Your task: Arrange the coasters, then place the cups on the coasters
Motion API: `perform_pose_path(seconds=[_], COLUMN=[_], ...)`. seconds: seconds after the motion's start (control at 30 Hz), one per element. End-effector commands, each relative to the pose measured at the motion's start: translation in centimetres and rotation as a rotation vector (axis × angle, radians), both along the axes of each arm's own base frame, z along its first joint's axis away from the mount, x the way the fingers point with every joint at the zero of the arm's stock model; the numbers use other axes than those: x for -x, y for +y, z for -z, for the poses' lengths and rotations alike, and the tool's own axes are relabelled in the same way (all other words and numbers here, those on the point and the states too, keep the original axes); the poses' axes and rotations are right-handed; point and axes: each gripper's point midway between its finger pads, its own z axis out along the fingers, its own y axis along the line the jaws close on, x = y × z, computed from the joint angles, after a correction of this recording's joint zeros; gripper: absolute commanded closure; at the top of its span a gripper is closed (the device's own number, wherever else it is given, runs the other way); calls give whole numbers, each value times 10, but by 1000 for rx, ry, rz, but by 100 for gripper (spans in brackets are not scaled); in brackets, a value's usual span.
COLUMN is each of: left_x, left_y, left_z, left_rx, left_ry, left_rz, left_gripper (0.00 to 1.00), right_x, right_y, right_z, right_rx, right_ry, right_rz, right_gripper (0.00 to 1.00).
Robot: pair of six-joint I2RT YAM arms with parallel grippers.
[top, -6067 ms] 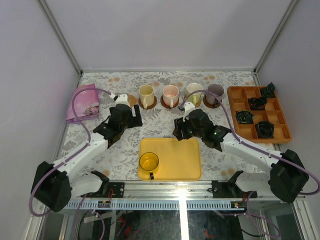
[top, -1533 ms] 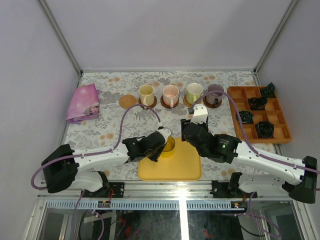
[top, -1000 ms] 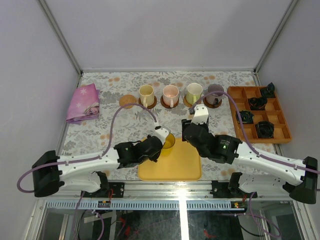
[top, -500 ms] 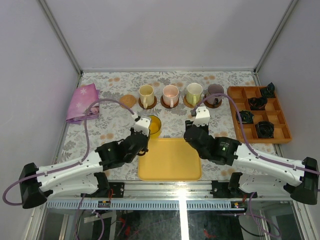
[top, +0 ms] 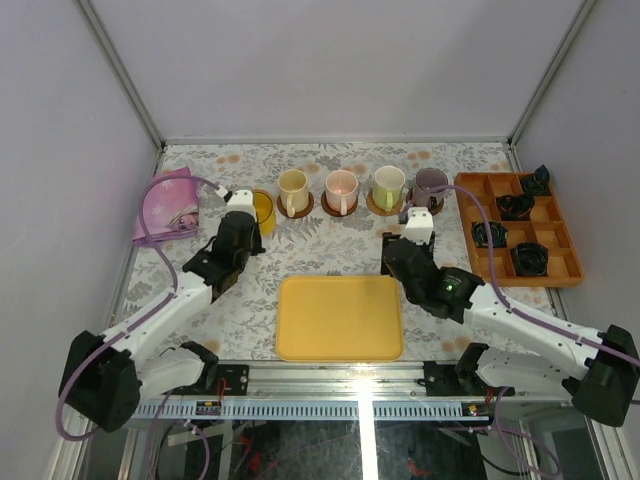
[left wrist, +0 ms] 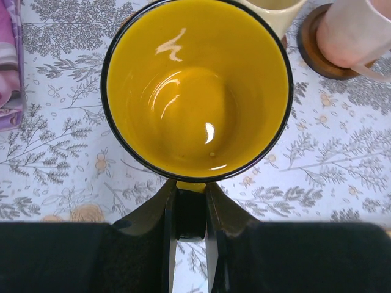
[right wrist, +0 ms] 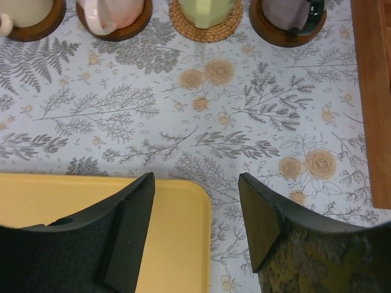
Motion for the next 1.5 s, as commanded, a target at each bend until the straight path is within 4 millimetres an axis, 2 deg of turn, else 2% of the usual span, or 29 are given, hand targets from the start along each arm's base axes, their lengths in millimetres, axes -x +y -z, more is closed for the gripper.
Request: perform_pose_path(seconds=[0.0, 0.27, 0.53, 0.9, 1.27, 1.47], left_x=[-53, -116, -151, -163, -167, -170], left_y=[-3, 22, 31, 38, 46, 51], left_z=[-42, -22, -10, 23, 24, 31], left_rx=[93, 76, 67, 52, 39, 37], left_ry=[-184, -133, -108, -64, -75, -63], left_rz=[21, -15, -30, -59, -89, -105], left_gripper=[100, 100, 100, 100, 100, 100], right_x=[-13, -26, -34, -37, -38, -37], right_y=[-1, -11, -13, -8, -2, -2], right_z=[-16, -17, -17, -13, -7, -6], right_rx=[-91, -28, -49, -62, -62, -61], right_ry=[-49, -78, -84, -64, -40, -37], right_rz=[-7, 24, 38, 26, 7, 4], right_gripper=[35, 35, 38, 40, 42, 43])
